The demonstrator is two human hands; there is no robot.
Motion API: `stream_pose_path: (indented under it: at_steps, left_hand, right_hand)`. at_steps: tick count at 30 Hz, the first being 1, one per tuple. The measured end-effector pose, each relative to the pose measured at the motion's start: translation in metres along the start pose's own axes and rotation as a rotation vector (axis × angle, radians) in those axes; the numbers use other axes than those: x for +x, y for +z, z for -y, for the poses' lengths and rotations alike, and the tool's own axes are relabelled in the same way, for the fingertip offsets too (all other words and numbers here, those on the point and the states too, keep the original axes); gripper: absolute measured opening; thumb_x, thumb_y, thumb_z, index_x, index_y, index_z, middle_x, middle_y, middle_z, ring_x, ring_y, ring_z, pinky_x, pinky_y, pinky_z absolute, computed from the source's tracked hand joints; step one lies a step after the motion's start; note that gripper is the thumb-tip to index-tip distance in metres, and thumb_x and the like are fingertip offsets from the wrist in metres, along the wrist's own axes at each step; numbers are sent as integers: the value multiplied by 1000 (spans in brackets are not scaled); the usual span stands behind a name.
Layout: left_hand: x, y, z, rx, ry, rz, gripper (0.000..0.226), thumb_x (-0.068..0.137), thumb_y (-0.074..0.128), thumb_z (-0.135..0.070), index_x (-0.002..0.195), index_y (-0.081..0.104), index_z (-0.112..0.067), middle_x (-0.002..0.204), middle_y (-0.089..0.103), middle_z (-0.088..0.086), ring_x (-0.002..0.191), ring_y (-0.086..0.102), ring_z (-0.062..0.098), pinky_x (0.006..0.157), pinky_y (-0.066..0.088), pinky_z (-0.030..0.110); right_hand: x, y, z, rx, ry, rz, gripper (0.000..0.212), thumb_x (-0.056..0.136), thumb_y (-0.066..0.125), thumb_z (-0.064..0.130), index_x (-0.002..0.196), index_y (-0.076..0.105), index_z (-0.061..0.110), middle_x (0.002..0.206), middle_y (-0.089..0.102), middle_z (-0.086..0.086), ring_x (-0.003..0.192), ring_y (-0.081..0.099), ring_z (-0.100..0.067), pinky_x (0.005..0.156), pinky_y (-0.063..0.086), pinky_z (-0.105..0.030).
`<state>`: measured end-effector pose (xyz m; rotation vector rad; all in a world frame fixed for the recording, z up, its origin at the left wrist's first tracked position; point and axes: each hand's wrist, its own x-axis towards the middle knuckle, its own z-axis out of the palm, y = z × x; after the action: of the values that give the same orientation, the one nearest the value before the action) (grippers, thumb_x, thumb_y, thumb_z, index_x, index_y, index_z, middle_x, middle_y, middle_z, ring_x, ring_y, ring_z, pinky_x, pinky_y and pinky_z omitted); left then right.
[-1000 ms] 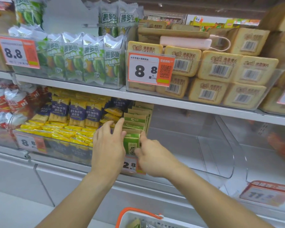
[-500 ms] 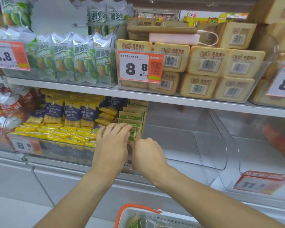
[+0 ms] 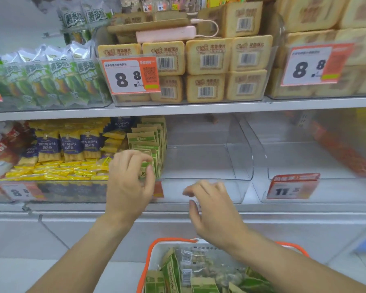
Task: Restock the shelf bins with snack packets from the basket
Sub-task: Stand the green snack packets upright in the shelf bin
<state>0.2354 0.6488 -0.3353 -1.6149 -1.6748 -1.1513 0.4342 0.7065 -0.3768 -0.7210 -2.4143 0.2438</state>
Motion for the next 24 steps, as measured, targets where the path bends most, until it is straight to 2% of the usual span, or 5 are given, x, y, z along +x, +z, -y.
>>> stream_pose_path:
  at_steps: [4,12,16,19,24]
  left_hand:
    - [-43,28,-46,-217,-281,316,13,89,63,-7,98,57,-15,92,46,-8,74,49,9,70,41,25]
    - [-204,53,-90,-145,-792,1136,43,92,65,-36,128,53,-16,124,57,1,102,56,12,89,45,21]
    - [-233,44,-102,1,-716,1276,45,90,65,-45,126,55,-20,121,58,-1,115,53,16,100,46,32]
    - [-233,48,-112,-18,-732,1300,41,90,67,-39,124,55,-20,104,62,-7,96,60,12,85,51,26]
    - [-236,56,-122,-140,-895,1270,59,84,76,-22,135,46,-19,108,64,-4,93,64,12,84,53,26]
  right_hand:
    - [-48,11,-41,134,281,357,29,93,51,17,121,57,19,111,61,2,101,60,-22,85,46,-32]
    - [-147,29,-92,60,533,970,47,95,59,34,137,50,16,135,55,-8,122,54,-26,102,44,-33]
    - [-176,37,-111,39,628,1052,70,87,68,46,147,43,21,142,53,-6,128,52,-26,107,42,-37]
    - [-188,47,-115,0,635,1058,87,85,73,43,156,27,21,149,47,-10,135,46,-28,113,39,-37]
    - [-195,59,-113,-91,638,1012,66,90,65,22,150,38,17,124,63,-12,120,54,-32,96,50,-36]
